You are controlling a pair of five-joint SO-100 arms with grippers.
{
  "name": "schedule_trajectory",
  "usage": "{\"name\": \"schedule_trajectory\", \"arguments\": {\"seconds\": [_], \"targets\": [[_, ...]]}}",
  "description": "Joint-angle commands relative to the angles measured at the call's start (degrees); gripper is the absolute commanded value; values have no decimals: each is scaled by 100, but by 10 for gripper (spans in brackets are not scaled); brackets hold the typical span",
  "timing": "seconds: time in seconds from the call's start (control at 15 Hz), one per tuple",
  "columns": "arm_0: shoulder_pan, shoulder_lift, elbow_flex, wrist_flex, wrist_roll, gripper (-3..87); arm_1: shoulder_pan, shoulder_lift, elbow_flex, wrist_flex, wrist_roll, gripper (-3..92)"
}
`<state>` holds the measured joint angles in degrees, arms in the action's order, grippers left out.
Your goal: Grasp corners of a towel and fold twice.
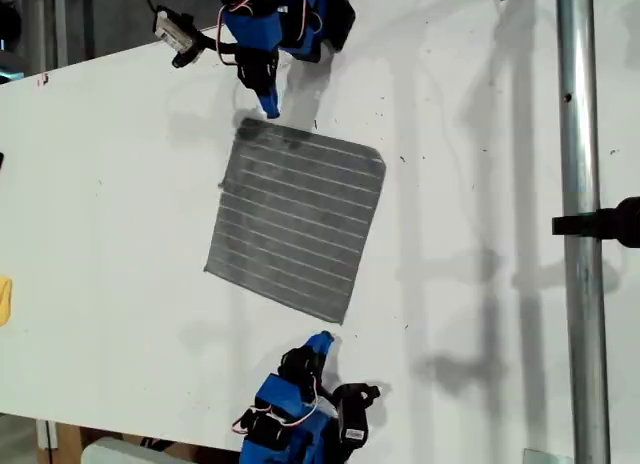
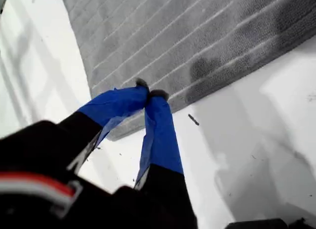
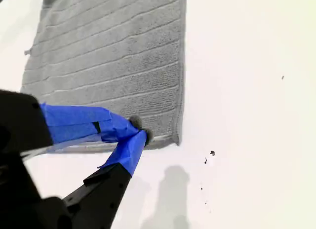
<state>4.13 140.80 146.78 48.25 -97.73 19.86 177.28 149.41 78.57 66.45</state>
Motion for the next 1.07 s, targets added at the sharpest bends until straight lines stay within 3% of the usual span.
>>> {"name": "schedule_trajectory", "arguments": {"seconds": [0.0,0.2,0.47,0.73,0.87,1.0], "targets": [[-132,-545,-650,-316,149,-29,141,-967,-1046,-246,-545,-3],[-281,-879,-993,-299,519,-29,-378,-2417,-2109,-299,-404,-3],[-519,-949,-1195,-18,791,-29,-2566,-4869,-3850,-378,782,-3],[-659,-984,-1239,185,949,-28,-3858,-6407,-4966,-246,2048,-3],[-677,-1055,-1266,246,1090,-27,-3964,-8068,-6398,633,2013,162],[-694,-1134,-1362,475,1151,1,-3841,-8701,-6838,870,1591,316]]}}
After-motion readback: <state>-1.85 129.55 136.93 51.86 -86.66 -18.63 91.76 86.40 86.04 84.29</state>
